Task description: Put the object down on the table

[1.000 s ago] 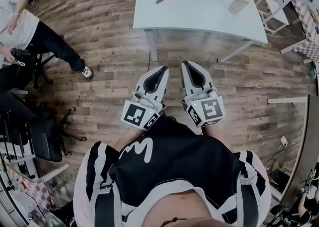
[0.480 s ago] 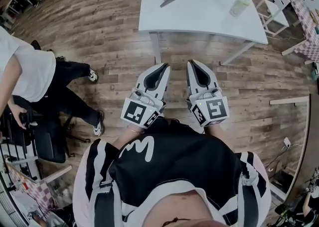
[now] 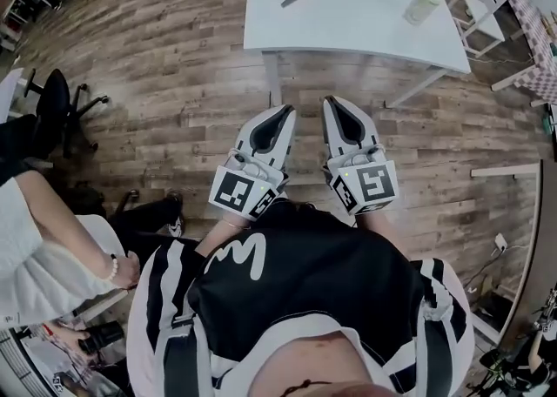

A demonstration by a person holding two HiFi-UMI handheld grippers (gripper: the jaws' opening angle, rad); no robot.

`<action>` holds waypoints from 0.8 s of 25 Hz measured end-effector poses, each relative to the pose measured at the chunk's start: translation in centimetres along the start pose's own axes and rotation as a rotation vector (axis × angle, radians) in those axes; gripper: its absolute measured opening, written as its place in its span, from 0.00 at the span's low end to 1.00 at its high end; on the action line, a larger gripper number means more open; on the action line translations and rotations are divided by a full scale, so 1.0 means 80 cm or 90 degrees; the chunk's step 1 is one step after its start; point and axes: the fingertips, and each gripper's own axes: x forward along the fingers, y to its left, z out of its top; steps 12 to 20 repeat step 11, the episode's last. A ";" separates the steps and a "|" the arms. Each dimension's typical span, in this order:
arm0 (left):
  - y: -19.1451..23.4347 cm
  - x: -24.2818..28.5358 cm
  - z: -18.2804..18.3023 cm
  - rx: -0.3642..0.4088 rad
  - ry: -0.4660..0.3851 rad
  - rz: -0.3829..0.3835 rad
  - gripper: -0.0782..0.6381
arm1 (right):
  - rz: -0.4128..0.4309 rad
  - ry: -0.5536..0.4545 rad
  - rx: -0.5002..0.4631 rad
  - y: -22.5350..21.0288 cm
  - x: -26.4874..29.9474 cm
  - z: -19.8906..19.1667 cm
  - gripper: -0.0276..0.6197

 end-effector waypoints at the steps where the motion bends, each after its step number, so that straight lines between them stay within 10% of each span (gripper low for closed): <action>1: 0.003 0.001 0.000 -0.004 -0.002 0.000 0.13 | 0.001 0.000 0.000 0.000 0.002 0.000 0.07; 20: 0.022 0.011 -0.001 0.005 -0.006 -0.002 0.13 | 0.003 0.001 -0.006 -0.005 0.021 0.000 0.07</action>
